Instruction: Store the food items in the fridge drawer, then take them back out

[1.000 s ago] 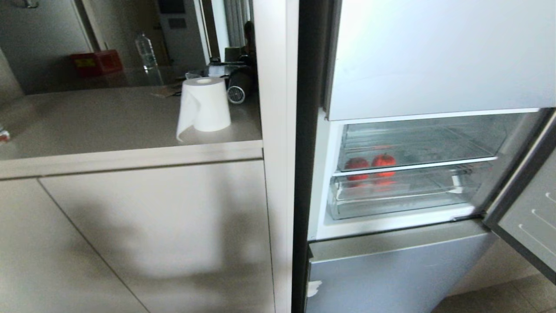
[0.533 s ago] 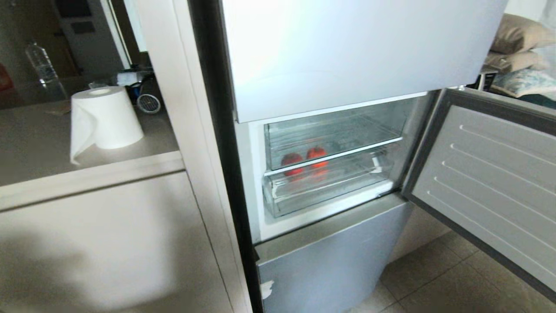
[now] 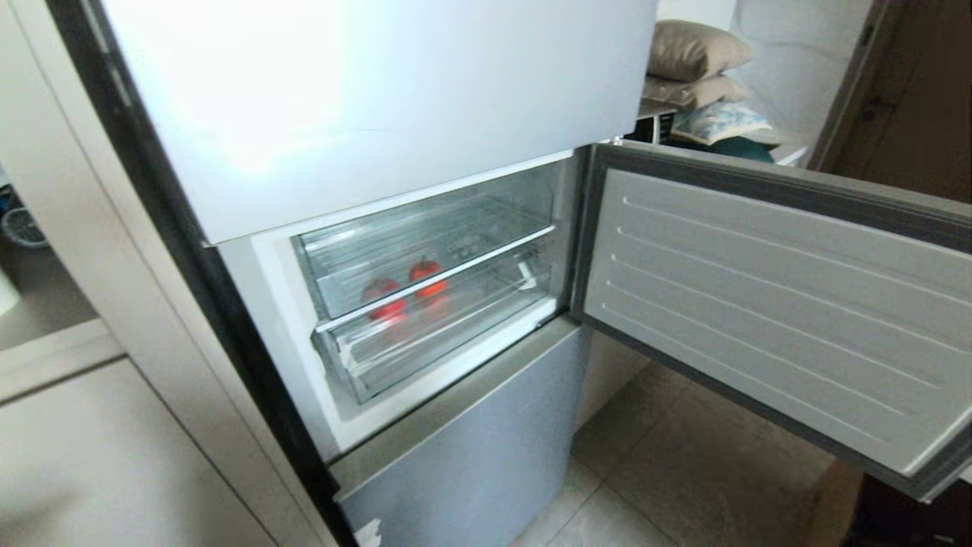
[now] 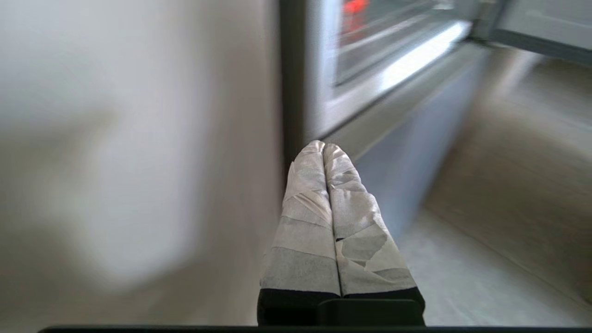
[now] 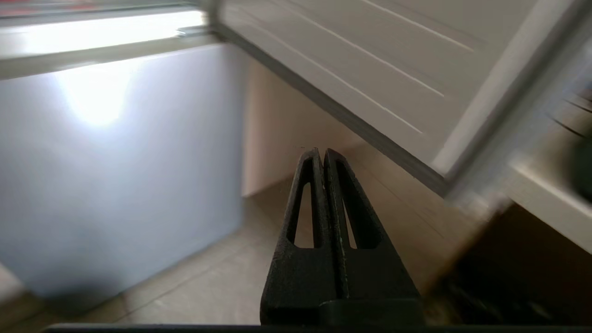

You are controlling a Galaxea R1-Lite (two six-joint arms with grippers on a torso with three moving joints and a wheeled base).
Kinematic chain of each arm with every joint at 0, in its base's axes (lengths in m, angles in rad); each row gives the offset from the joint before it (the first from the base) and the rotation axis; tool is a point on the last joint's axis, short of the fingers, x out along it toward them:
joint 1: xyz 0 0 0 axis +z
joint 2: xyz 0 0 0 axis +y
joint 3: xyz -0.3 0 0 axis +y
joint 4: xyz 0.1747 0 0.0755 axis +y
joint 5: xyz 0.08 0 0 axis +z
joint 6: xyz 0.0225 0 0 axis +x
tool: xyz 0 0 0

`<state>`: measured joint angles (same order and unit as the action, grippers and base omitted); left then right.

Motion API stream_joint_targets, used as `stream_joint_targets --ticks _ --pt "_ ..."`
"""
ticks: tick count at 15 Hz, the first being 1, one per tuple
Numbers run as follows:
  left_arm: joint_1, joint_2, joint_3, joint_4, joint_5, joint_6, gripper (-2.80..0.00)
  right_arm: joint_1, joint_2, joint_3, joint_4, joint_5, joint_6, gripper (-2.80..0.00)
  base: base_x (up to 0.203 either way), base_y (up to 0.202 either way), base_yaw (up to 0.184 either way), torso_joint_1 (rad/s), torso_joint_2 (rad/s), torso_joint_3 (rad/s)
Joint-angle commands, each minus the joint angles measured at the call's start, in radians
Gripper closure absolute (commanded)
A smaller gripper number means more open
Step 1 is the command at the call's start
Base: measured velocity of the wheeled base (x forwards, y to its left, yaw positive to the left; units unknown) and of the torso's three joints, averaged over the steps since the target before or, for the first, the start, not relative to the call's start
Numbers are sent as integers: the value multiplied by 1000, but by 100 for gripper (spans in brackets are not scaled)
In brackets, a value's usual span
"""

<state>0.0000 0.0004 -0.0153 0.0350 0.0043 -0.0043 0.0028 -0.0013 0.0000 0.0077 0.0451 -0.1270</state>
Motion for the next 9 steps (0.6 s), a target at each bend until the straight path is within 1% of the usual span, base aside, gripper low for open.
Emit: stream_joint_targets --ticks 1,3,5,7,8,9 --pt "0 0 0 0 0 0 0 0 1 0 0 1 0 0 0 7 -176 7 -2 -2" --pt "0 0 0 0 0 0 0 0 1 0 0 -2 7 0 1 8 -167 -1 2 3" --pt "0 0 0 0 0 0 0 -1 1 0 -2 -2 18 0 1 6 -117 2 4 4" --pt "0 0 0 0 0 0 0 -2 10 0 -8 -4 54 0 0 0 0 0 0 0" --pt "0 0 0 0 0 0 0 -3 42 -6 -50 -8 106 0 0 0 0 0 0 0" --pt "0 0 0 0 0 0 0 -4 92 -25 -119 -29 195 0 0 0 0 0 0 0"
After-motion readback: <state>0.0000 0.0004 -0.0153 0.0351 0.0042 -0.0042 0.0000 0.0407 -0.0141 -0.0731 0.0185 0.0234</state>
